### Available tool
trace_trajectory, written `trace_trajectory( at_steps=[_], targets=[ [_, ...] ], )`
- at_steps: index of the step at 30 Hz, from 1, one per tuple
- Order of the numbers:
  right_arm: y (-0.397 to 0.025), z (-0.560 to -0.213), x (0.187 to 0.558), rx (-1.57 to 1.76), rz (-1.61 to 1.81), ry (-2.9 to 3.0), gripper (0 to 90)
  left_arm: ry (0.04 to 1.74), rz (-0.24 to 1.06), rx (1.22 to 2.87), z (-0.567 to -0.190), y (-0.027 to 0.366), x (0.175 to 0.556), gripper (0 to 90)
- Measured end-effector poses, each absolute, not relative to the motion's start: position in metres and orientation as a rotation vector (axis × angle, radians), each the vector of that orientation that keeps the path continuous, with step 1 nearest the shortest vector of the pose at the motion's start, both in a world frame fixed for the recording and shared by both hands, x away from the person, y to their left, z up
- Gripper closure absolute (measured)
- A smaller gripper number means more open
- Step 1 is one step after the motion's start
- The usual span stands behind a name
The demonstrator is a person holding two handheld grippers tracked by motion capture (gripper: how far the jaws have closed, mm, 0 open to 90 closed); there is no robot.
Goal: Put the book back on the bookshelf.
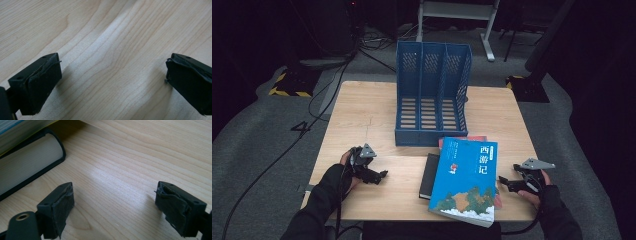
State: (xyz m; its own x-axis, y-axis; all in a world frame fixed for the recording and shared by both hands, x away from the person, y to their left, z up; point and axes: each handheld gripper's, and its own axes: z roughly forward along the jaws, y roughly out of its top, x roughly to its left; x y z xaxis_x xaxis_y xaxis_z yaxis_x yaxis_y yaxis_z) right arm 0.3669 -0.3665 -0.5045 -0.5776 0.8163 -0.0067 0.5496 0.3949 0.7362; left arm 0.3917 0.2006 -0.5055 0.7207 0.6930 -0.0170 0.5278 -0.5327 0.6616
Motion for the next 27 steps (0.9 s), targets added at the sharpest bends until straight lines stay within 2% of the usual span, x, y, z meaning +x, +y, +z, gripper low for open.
trace_trajectory(
  at_steps=[1, 9, 15, 27],
  targets=[
    [-0.367, -0.504, 0.367, 1.181, 1.001, 2.291, 15.8, 0.875, 0.314, 2.282, -0.505, 0.201, 0.393, 0.2],
    [-0.367, -0.503, 0.367, 1.181, 0.991, 2.302, 15.9, 0.837, 0.298, 2.296, -0.505, 0.193, 0.395, 0.3],
    [-0.37, -0.494, 0.367, 1.221, 0.974, 2.315, 20.2, 0.876, 0.312, 2.282, -0.505, 0.193, 0.39, 0.3],
    [-0.365, -0.448, 0.347, 1.188, 1.071, 2.298, 21.0, 0.861, 0.304, 2.286, -0.505, 0.184, 0.388, 1.1]
  ],
)
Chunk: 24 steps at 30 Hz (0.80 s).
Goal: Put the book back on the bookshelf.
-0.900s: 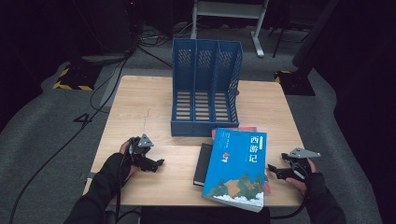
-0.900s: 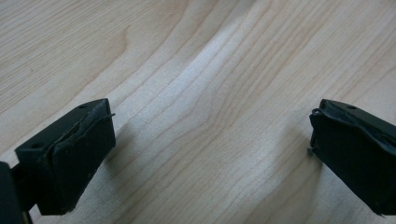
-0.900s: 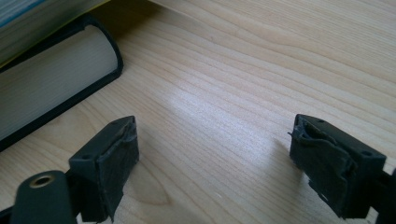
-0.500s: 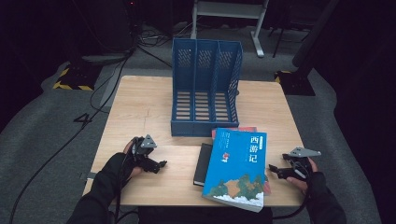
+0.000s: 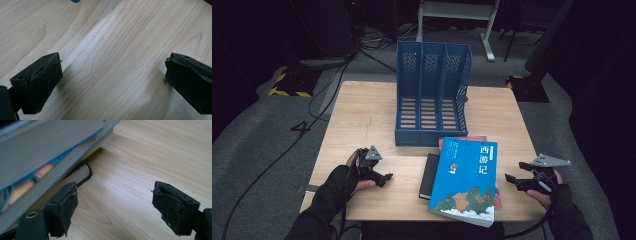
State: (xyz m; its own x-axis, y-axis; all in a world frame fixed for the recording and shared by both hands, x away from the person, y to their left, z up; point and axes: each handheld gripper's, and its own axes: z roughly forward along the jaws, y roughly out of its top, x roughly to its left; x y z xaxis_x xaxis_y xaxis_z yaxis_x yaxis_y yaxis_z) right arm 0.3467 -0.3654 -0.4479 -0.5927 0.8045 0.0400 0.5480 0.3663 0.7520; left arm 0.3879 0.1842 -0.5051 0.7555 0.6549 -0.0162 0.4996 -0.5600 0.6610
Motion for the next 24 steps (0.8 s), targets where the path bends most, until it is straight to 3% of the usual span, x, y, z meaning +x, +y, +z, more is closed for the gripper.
trace_trajectory(
  at_steps=[13, 24],
  targets=[
    [-0.344, -0.407, 0.332, 1.054, 1.188, 2.344, 20.5, 0.79, 0.273, 2.317, -0.504, 0.168, 0.381, 0.6],
    [-0.315, -0.392, 0.325, 0.996, 1.166, 2.411, 21.5, 0.77, 0.269, 2.324, -0.504, 0.157, 0.379, 0.4]
  ],
)
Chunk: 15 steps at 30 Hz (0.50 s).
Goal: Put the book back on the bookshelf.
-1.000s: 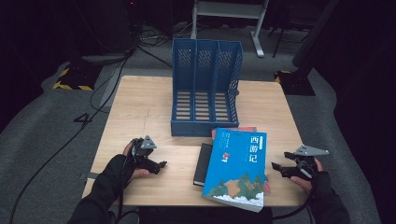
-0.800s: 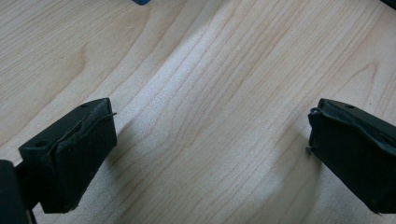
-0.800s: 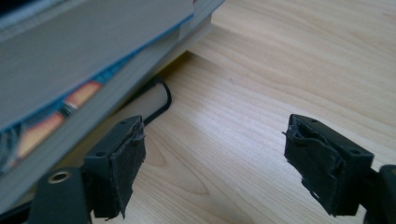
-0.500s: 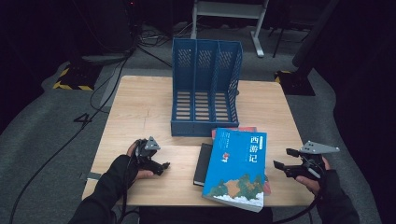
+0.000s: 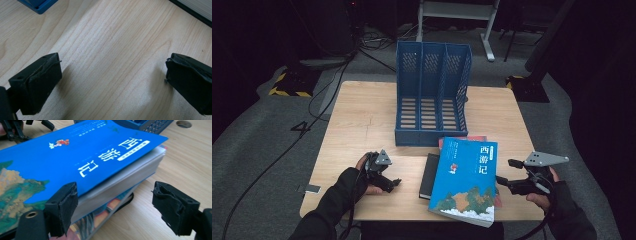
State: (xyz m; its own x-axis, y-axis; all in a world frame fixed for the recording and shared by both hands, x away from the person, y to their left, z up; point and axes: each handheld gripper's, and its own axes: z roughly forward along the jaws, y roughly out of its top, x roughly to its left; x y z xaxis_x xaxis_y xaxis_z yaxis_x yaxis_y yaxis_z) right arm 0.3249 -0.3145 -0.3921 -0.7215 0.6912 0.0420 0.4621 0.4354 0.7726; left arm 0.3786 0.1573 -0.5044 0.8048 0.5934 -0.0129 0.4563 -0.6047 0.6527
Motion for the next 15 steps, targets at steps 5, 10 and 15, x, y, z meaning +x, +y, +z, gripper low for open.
trace_trajectory(
  at_steps=[5, 10, 15],
  targets=[
    [-0.307, -0.393, 0.324, 0.961, 1.165, 2.477, 21.4, 0.767, 0.258, 2.344, -0.503, 0.157, 0.379, 0.9],
    [-0.298, -0.401, 0.324, 0.965, 1.13, 2.562, 17.0, 0.768, 0.248, 2.361, -0.5, 0.155, 0.378, 5.0],
    [-0.299, -0.406, 0.33, 1.028, 1.156, 2.626, 17.2, 0.76, 0.246, 2.362, -0.495, 0.153, 0.378, 18.4]
  ],
)
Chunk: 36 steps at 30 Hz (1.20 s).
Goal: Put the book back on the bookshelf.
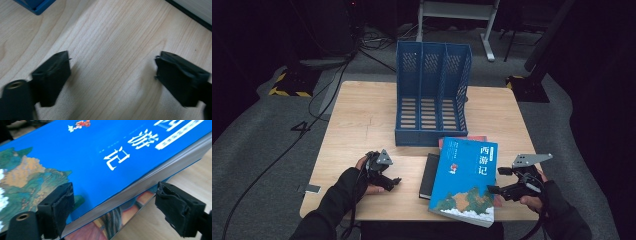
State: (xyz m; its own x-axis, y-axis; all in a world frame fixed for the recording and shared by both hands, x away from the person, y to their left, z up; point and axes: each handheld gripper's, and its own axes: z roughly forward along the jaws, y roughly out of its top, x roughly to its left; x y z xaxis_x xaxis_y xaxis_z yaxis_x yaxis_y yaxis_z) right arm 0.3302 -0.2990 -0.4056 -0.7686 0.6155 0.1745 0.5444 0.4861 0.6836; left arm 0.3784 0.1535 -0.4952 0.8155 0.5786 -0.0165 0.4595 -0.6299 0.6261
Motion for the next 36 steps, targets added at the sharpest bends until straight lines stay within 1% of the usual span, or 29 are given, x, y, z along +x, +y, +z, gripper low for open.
trace_trajectory(
  at_steps=[1, 2, 4, 9, 11, 17, 25, 31, 33, 36],
  targets=[
    [-0.299, -0.406, 0.331, 1.043, 1.166, 2.643, 17.3, 0.748, 0.25, 2.369, -0.494, 0.152, 0.379, 23.4],
    [-0.3, -0.406, 0.332, 1.046, 1.169, 2.656, 17.5, 0.741, 0.26, 2.373, -0.493, 0.15, 0.378, 25.1],
    [-0.3, -0.407, 0.333, 1.026, 1.186, 2.674, 21.3, 0.724, 0.253, 2.372, -0.492, 0.146, 0.379, 23.8],
    [-0.298, -0.407, 0.333, 1.003, 1.19, 2.69, 20.3, 0.699, 0.253, 2.356, -0.483, 0.134, 0.38, 23.4],
    [-0.298, -0.406, 0.332, 0.995, 1.185, 2.689, 20.4, 0.679, 0.282, 2.343, -0.478, 0.128, 0.381, 23.4],
    [-0.295, -0.403, 0.331, 0.953, 1.157, 2.683, 20.5, 0.63, 0.302, 2.321, -0.466, 0.107, 0.387, 23.5],
    [-0.292, -0.4, 0.333, 0.931, 1.18, 2.663, 23.5, 0.55, 0.296, 2.345, -0.465, 0.079, 0.388, 23.5],
    [-0.29, -0.399, 0.335, 0.916, 1.195, 2.65, 24.7, 0.55, 0.292, 2.32, -0.464, 0.079, 0.388, 23.7],
    [-0.289, -0.398, 0.336, 0.909, 1.213, 2.633, 29.1, 0.539, 0.293, 2.306, -0.461, 0.078, 0.387, 23.8],
    [-0.284, -0.399, 0.337, 0.905, 1.222, 2.631, 30.1, 0.532, 0.29, 2.295, -0.458, 0.075, 0.388, 23.9]
  ],
)
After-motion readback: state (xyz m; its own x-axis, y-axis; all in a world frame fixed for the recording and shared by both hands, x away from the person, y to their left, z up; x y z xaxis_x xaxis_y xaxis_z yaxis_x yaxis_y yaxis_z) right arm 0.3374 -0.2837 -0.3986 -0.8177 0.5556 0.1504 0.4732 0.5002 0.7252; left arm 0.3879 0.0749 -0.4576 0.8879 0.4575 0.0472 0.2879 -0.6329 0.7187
